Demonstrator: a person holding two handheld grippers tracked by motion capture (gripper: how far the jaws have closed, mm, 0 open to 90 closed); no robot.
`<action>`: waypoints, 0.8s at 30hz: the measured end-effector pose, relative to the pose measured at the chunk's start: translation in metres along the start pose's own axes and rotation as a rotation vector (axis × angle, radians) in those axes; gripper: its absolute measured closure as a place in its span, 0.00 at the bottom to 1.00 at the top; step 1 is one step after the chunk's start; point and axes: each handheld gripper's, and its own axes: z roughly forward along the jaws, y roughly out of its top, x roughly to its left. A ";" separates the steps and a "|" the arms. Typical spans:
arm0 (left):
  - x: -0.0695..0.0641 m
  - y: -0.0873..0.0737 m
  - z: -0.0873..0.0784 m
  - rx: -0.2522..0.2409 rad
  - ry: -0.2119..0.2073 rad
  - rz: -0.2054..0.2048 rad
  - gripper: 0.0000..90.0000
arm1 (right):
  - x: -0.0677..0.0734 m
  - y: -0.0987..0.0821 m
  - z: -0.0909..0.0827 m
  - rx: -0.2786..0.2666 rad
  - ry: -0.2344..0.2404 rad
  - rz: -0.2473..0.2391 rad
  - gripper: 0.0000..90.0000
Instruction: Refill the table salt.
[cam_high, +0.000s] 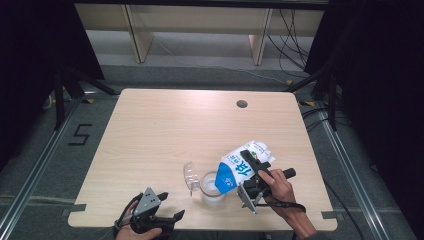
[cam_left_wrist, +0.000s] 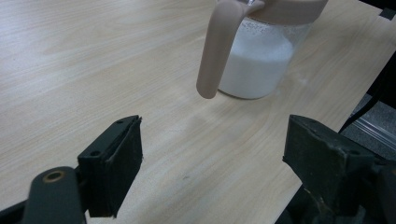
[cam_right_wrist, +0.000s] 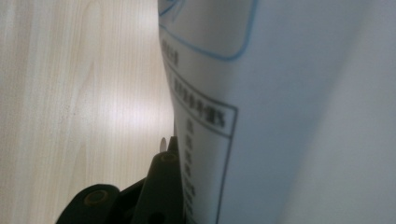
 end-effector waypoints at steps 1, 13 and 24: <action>0.000 0.000 0.000 -0.004 0.002 -0.006 0.21 | 0.004 -0.001 0.000 0.006 0.005 0.065 0.83; -0.001 0.000 0.000 -0.011 0.001 -0.018 0.21 | 0.001 0.001 -0.001 -0.021 0.034 0.153 0.83; -0.002 0.000 0.000 -0.004 0.003 -0.017 0.21 | 0.002 -0.003 0.002 -0.036 0.091 0.309 0.84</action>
